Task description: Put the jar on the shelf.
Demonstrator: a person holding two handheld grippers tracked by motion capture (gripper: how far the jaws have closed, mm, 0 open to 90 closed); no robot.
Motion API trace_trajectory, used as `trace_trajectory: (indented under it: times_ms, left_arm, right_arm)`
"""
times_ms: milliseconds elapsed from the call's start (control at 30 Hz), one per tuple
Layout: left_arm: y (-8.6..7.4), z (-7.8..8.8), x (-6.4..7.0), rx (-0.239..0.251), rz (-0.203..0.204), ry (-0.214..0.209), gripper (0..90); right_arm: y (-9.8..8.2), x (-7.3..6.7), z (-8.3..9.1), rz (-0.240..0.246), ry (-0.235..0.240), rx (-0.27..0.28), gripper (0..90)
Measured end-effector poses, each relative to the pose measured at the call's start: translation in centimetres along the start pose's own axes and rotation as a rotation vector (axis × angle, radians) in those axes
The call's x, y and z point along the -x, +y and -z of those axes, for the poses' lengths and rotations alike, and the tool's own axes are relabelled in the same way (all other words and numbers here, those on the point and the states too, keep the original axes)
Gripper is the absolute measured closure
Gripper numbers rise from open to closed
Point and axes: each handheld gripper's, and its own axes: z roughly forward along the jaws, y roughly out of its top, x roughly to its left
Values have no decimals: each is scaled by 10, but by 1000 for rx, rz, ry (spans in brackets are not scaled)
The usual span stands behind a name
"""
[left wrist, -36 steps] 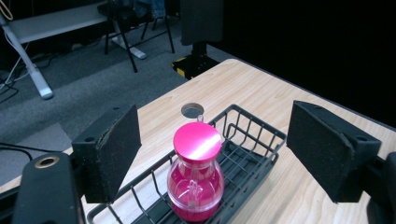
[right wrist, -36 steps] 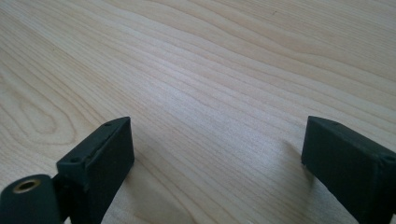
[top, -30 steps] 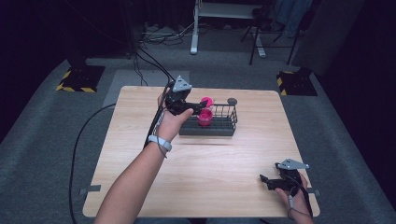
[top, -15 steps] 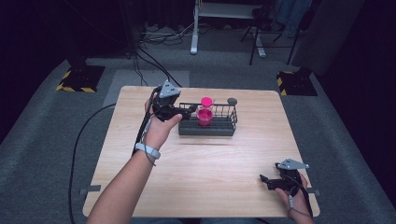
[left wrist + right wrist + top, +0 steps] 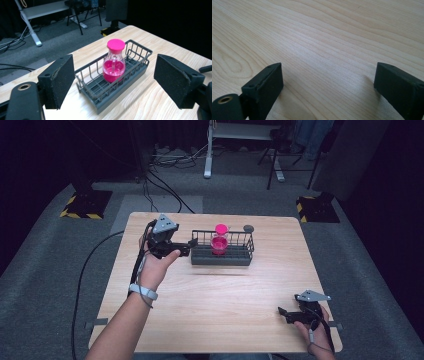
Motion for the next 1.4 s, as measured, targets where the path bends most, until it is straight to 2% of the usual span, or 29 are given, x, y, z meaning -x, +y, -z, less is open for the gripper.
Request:
trace_trajectory:
  times_ms: [567, 900, 1400]
  left_arm:
    - [-25, 31, -12, -16, 17, 33, 168]
    - [-36, 39, -17, -29, 34, 42, 167]
    - [-59, 46, -22, -48, 34, 43, 165]
  right_arm:
    - [0, 0, 0, 0, 0, 0, 87]
    - [0, 0, 0, 0, -1, 0, 87]
    - [0, 0, 0, -1, -2, 0, 87]
